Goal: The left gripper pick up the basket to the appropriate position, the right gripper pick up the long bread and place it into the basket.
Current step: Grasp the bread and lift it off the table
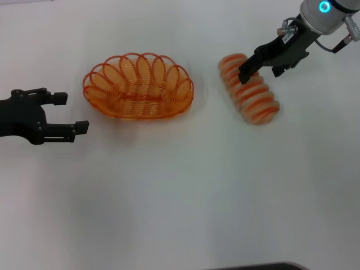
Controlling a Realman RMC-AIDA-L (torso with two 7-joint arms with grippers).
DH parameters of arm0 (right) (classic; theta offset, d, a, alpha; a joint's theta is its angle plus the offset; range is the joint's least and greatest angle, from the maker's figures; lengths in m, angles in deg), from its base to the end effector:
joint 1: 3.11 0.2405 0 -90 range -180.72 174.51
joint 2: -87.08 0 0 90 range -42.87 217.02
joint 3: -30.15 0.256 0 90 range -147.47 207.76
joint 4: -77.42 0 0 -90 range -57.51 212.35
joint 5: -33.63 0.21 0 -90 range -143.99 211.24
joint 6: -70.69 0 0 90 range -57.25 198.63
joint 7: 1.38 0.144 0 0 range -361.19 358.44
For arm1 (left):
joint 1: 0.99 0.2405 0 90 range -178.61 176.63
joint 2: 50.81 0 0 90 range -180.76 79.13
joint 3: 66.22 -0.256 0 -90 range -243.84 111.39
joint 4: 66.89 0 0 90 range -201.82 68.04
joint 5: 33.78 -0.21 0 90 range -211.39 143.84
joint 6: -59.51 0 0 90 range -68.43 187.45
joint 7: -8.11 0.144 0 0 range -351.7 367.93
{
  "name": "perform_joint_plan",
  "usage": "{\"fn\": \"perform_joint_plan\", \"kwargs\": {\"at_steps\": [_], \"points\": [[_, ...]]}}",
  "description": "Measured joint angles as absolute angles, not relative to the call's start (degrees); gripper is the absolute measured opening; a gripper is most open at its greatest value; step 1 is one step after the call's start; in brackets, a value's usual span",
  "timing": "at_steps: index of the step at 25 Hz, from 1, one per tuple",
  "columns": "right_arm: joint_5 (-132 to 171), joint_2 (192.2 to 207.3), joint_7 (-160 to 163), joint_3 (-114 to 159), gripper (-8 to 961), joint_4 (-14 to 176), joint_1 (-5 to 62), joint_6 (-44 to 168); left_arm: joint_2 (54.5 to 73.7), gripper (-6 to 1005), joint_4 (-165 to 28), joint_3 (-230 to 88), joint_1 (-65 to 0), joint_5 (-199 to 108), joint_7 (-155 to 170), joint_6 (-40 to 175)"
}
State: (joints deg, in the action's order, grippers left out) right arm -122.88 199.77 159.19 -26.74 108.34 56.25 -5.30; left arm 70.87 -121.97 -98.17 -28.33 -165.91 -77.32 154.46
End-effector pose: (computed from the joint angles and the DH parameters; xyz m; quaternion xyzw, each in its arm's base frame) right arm 0.2050 0.4319 0.0003 -0.7876 0.5643 -0.1507 0.1965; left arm -0.2873 0.3138 0.0345 -0.9526 -0.2313 -0.1230 0.1547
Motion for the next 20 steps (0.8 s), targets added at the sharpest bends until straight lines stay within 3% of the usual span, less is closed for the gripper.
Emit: {"fn": "perform_joint_plan", "kwargs": {"at_steps": [20], "points": [[-124.20, 202.66, 159.50, -28.31, 891, 103.30, 57.61, -0.19, 71.34, 884, -121.65, -98.03, -27.47, -165.92, -74.08, 155.20]]}}
